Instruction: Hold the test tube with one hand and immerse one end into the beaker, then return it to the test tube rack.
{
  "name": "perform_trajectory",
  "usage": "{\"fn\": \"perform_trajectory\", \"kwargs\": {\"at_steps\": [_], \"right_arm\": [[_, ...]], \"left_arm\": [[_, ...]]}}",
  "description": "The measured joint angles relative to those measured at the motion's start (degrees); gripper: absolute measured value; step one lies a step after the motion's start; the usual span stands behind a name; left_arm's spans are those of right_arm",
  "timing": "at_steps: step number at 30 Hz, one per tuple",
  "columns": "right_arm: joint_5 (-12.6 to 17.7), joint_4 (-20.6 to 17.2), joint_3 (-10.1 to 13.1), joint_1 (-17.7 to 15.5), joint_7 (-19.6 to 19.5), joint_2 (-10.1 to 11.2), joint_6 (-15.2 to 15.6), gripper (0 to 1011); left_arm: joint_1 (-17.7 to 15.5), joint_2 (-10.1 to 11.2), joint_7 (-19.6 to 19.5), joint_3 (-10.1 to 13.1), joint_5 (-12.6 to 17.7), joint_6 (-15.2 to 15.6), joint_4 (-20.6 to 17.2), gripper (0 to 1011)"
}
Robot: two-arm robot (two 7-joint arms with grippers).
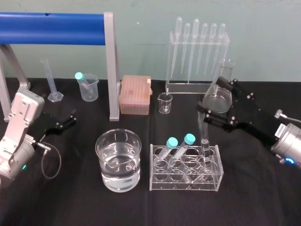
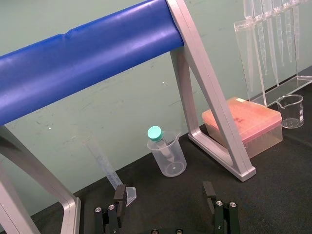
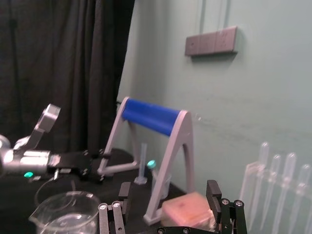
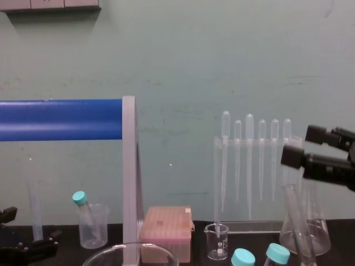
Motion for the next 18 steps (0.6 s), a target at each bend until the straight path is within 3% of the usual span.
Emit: {"fn": "perform_trajectory", "kwargs": {"at_steps": [18], "right_arm": [[-3.0, 3.1, -0.1, 0.2, 1.2, -0.8, 5.8, 1000]], "left_arm": [[0.0, 0.0, 0.0, 0.0, 0.0, 0.0, 0.0, 1000]]}}
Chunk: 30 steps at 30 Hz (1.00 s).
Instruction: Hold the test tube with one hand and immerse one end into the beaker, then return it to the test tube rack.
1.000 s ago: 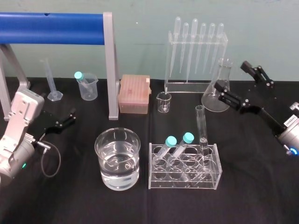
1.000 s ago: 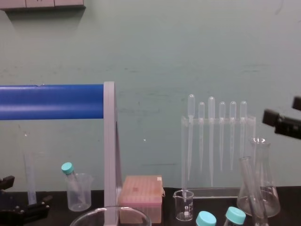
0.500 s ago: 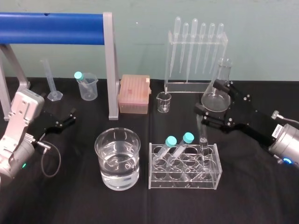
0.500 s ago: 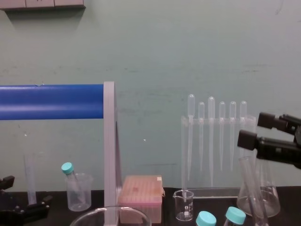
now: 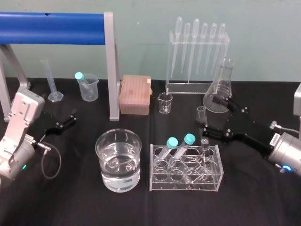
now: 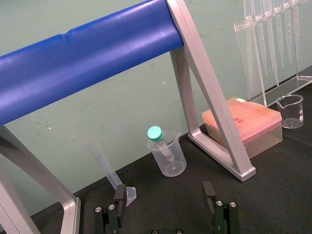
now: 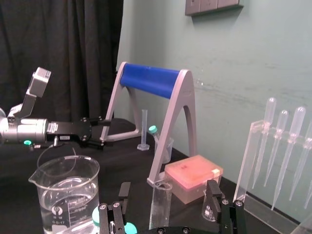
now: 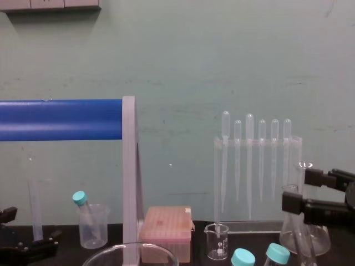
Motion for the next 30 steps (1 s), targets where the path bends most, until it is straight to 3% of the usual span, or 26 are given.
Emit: {"fn": "perform_trajectory", "kwargs": {"at_steps": [30], "right_arm": [[-2.0, 2.4, -0.1, 1.2, 1.8, -2.5, 2.9, 1002]], "left_arm": [[0.0, 0.0, 0.0, 0.0, 0.0, 0.0, 0.0, 1000]]}}
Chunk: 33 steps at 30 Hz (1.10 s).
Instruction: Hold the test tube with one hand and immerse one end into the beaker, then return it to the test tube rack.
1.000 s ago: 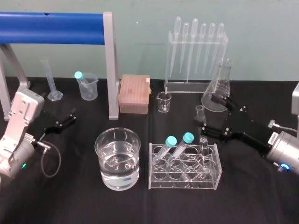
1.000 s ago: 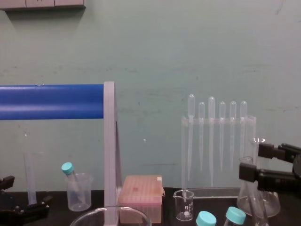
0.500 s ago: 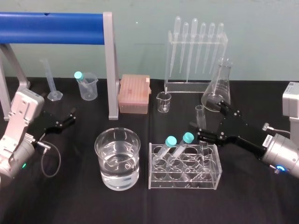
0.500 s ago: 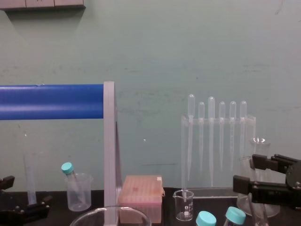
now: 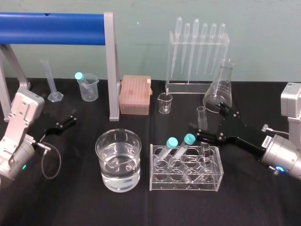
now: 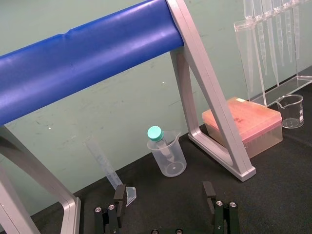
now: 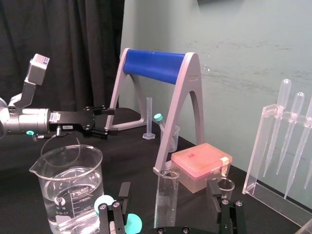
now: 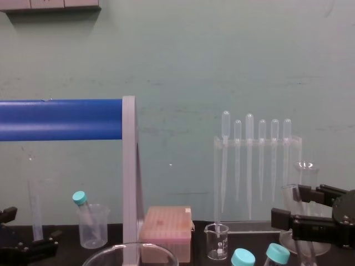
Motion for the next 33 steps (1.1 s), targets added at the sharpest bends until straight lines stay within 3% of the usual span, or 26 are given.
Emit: {"fn": "perform_trajectory", "kwargs": {"at_steps": [25, 33], "right_arm": [[0.3, 0.4, 0.1, 0.1, 0.1, -0.2, 0.2, 997], [0.3, 0.3, 0.1, 0.1, 0.0, -0.2, 0.1, 838]], "left_arm": [[0.0, 0.0, 0.0, 0.0, 0.0, 0.0, 0.0, 1000], [0.0, 0.0, 0.0, 0.0, 0.0, 0.0, 0.0, 1000]]}}
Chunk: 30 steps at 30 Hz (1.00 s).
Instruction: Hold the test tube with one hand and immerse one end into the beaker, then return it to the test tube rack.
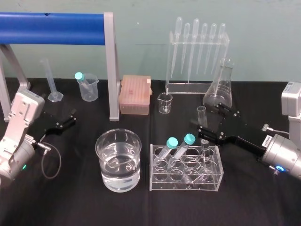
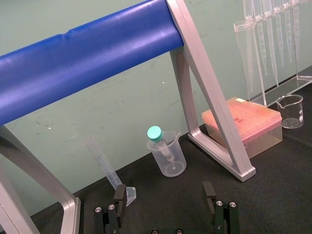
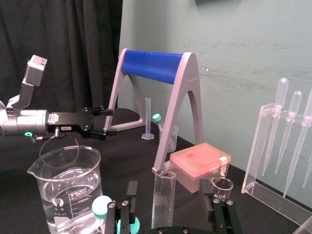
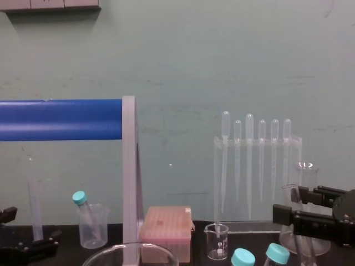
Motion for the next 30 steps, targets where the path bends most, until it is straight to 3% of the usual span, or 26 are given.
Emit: {"fn": "perform_trajectory", "kwargs": {"at_steps": [18, 30], "right_arm": [[0.0, 0.0, 0.0, 0.0, 0.0, 0.0, 0.0, 267], [0.0, 0.0, 0.0, 0.0, 0.0, 0.0, 0.0, 242]], "left_arm": [[0.0, 0.0, 0.0, 0.0, 0.0, 0.0, 0.0, 1000], [0.0, 0.0, 0.0, 0.0, 0.0, 0.0, 0.0, 1000]]}}
